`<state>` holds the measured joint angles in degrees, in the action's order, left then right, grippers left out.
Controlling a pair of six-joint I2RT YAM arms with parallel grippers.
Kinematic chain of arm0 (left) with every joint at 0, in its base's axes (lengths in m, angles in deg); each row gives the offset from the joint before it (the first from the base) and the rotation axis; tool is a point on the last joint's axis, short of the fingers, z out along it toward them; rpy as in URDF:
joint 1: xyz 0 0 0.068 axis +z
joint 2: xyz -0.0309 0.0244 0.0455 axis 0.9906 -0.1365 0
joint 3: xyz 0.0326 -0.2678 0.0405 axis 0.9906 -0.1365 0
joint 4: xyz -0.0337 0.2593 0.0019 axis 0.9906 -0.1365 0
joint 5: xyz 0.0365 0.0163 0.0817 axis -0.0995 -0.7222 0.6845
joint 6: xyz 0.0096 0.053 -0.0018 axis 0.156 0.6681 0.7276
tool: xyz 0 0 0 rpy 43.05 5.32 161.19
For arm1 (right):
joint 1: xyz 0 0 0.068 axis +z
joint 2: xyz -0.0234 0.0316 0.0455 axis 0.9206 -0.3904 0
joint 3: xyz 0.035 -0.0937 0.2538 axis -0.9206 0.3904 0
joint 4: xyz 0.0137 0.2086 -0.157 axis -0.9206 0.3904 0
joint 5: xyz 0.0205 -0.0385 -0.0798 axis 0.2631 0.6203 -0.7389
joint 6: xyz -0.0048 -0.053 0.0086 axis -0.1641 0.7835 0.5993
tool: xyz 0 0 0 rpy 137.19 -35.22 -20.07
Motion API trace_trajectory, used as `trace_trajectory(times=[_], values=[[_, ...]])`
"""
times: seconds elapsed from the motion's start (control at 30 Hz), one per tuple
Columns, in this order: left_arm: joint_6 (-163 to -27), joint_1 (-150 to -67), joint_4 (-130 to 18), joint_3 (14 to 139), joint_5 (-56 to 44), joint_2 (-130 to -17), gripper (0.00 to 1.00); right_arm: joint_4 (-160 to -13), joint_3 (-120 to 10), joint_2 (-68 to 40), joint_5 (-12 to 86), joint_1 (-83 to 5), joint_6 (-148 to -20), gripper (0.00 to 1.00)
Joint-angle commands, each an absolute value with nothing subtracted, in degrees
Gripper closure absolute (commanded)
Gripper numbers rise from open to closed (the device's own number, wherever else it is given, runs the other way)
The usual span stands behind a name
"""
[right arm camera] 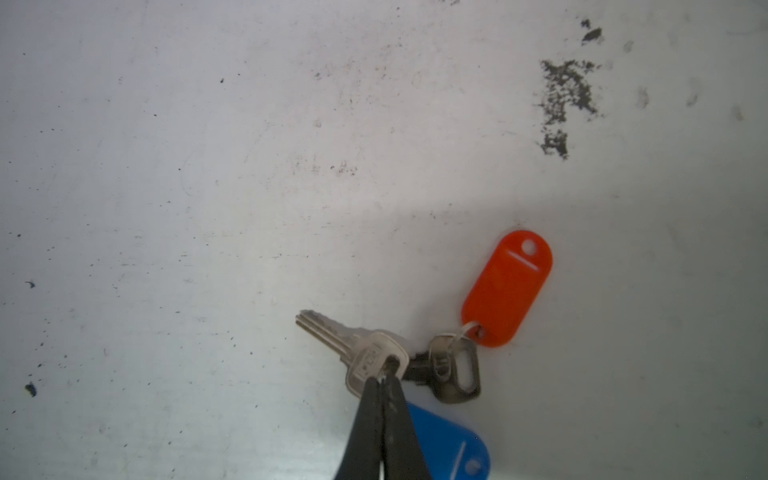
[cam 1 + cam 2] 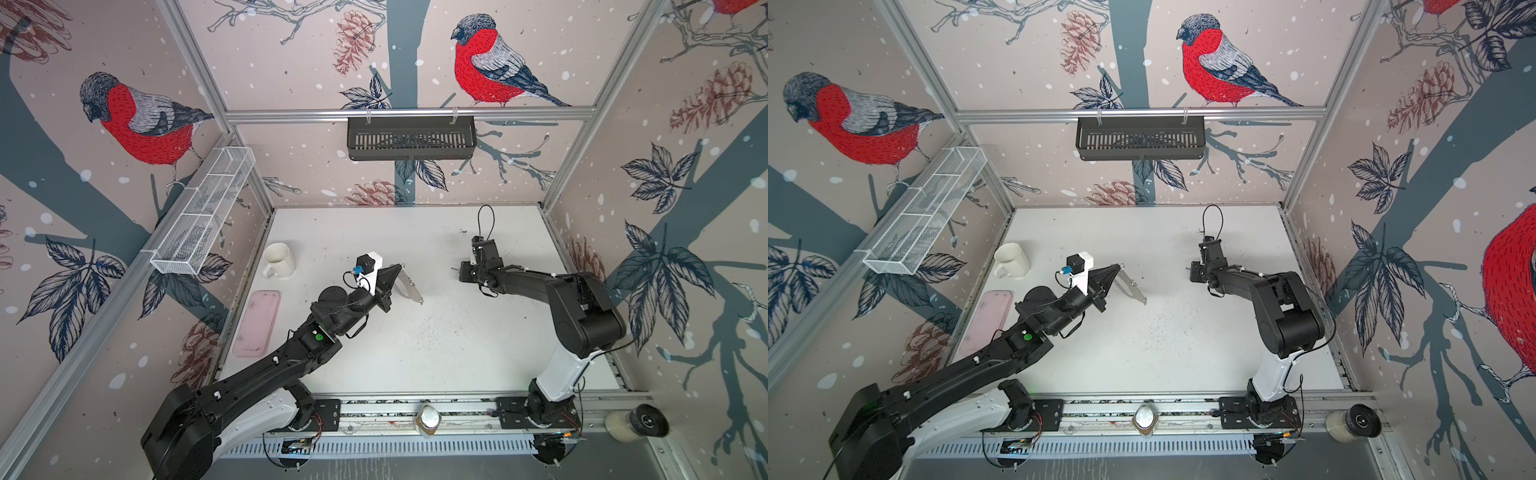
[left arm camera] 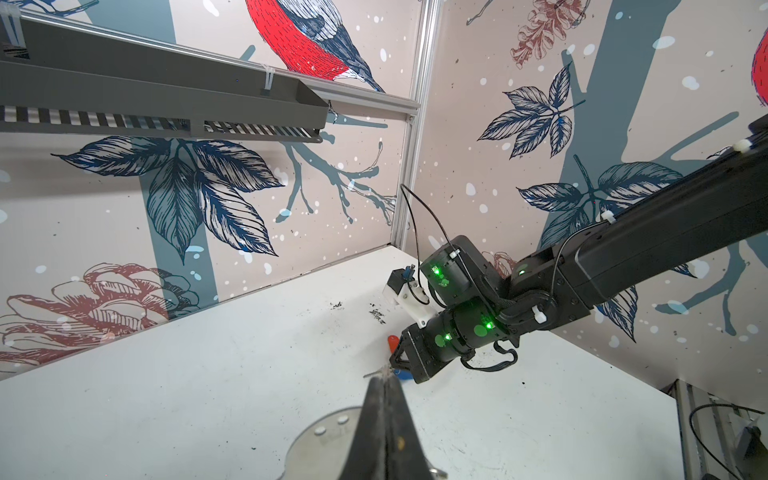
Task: Put the keys on the keyring
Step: 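Lower the right gripper and grasp the blue-tagged key, then lift the blue-tagged key with the right gripper toward the plate in the left gripper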
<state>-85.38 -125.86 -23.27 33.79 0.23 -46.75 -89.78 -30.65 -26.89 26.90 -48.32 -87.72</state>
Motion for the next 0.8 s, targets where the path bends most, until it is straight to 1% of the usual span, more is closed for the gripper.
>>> trace_trajectory(times=[0.0,0.33,0.77], values=[[-85.2,-125.8,-21.6,33.9,-0.1,-46.4,1.0,-89.4,-30.2,-24.4,28.4,-47.9,-87.3,1.0],[-84.4,-125.8,-22.0,34.6,-1.1,-46.5,1.0,-90.1,-27.6,-12.8,37.0,-46.6,-83.4,1.0],[-82.6,-125.8,-22.1,36.4,-9.1,-48.3,1.0,-94.0,-24.3,4.7,53.6,-42.2,-76.7,1.0]])
